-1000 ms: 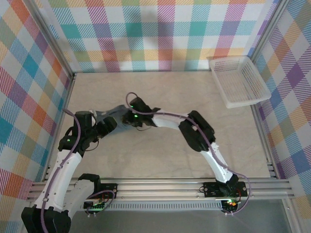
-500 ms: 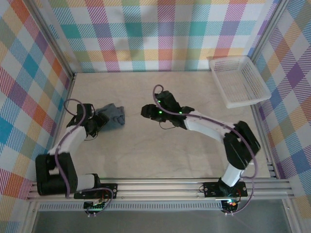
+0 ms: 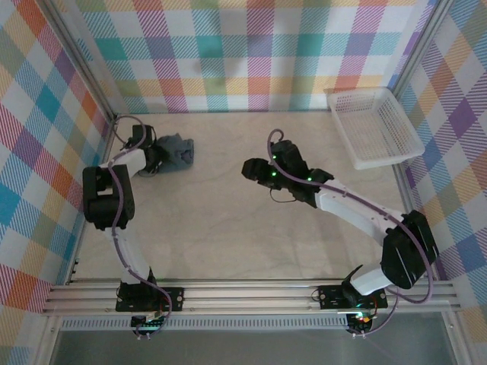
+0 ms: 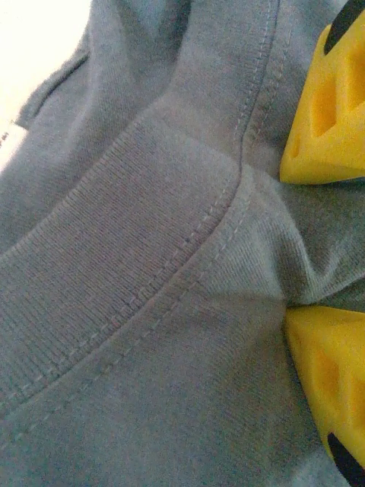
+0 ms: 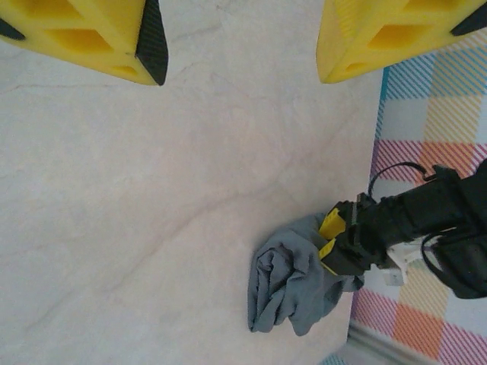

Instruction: Fold the inside-out t-shirt

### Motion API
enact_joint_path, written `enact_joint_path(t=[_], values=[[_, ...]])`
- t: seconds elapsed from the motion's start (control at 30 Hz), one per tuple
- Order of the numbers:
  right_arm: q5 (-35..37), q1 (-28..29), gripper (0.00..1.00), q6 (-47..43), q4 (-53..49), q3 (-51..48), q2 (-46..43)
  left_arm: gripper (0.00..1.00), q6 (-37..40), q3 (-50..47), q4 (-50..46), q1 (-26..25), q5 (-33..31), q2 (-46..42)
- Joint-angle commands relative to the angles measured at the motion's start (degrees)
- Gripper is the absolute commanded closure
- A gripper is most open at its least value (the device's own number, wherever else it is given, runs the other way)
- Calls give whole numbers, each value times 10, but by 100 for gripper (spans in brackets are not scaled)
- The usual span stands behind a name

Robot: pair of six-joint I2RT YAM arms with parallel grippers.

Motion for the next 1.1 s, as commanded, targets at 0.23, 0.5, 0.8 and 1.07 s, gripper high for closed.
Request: enact_joint_path(t=[0.23,0.5,0.8,1.07], values=[[1,-55,44,-24,-95,41,-27,54,-9,302,-42,8,11,192],[7,-157,30,-125,-162,-24,-152,38,-33,43,118,5,30,-21],[196,-213,0,-312,-68,-234,-319,11,109,-353,134,-165,-93,-510],[276,-273,0,-458,299,-399,-159,0,311,-576,201,-250,-283,-740]])
